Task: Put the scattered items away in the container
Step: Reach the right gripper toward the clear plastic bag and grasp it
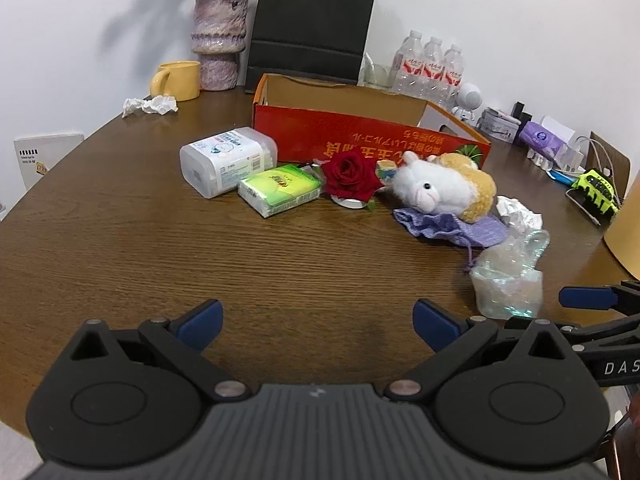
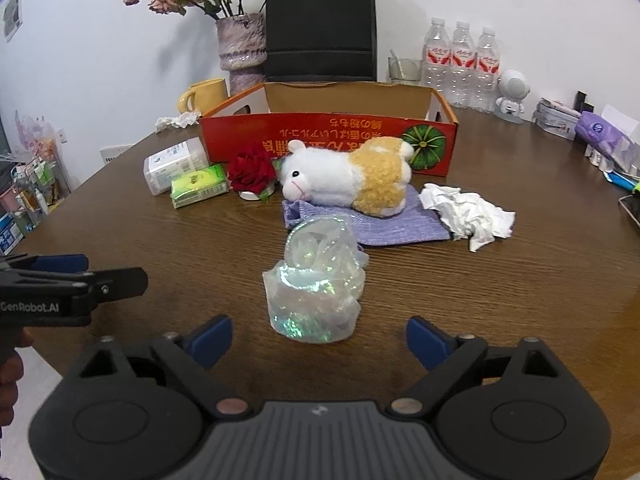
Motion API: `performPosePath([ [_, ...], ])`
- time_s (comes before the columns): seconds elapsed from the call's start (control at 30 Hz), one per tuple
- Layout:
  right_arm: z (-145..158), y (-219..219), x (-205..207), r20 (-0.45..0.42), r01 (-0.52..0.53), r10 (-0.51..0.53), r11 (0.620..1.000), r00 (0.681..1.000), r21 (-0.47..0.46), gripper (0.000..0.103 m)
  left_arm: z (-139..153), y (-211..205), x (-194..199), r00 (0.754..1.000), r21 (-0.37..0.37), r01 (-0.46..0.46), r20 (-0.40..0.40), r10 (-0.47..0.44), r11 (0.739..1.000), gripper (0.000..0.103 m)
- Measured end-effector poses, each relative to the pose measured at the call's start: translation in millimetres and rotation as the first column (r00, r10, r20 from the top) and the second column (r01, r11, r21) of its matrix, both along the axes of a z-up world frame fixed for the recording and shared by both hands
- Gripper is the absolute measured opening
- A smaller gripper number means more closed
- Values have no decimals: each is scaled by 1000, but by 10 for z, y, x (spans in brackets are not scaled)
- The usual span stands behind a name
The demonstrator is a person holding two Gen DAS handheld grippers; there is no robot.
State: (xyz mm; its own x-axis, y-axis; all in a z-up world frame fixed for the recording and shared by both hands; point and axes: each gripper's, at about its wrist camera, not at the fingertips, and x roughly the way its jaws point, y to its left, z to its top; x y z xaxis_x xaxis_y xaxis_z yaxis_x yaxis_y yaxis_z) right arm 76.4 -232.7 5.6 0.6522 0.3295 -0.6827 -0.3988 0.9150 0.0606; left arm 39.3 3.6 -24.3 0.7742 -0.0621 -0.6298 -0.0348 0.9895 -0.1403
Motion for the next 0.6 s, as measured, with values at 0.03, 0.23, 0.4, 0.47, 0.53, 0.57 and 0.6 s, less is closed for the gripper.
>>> performPosePath([
  [0.03, -12, 20, 24, 3, -4, 4, 1000, 1000, -2, 90, -3, 14, 27, 1000, -1, -2, -1, 2, 1000, 103],
  [0.23, -56, 115, 186, 12, -24, 24, 1000, 1000, 9, 70, 14, 106, 258, 1000, 22, -16, 6, 15, 1000, 103],
  [0.4, -102, 119, 335, -1, -16, 16, 1000, 1000, 25, 51, 12, 186, 521, 1000, 67, -8, 1, 8, 998, 103],
  [0.47, -97, 99, 385, 3, -11, 11, 999, 1000, 39, 45, 10, 210, 623, 1000, 85, 0, 3, 0, 996, 103],
  [0.53, -79, 71, 433, 13, -3, 3, 999, 1000, 54, 43, -4, 233, 751, 1000, 103, 11, -2, -11, 995, 103],
  [0.57, -68, 55, 456, 18, 1, -2, 998, 1000, 61, 43, -11, 239, 810, 1000, 112, 18, -3, -17, 994, 103],
  [0.6, -49, 36, 483, 23, 6, -8, 997, 1000, 71, 42, -19, 243, 875, 1000, 123, 27, -4, -27, 992, 103],
])
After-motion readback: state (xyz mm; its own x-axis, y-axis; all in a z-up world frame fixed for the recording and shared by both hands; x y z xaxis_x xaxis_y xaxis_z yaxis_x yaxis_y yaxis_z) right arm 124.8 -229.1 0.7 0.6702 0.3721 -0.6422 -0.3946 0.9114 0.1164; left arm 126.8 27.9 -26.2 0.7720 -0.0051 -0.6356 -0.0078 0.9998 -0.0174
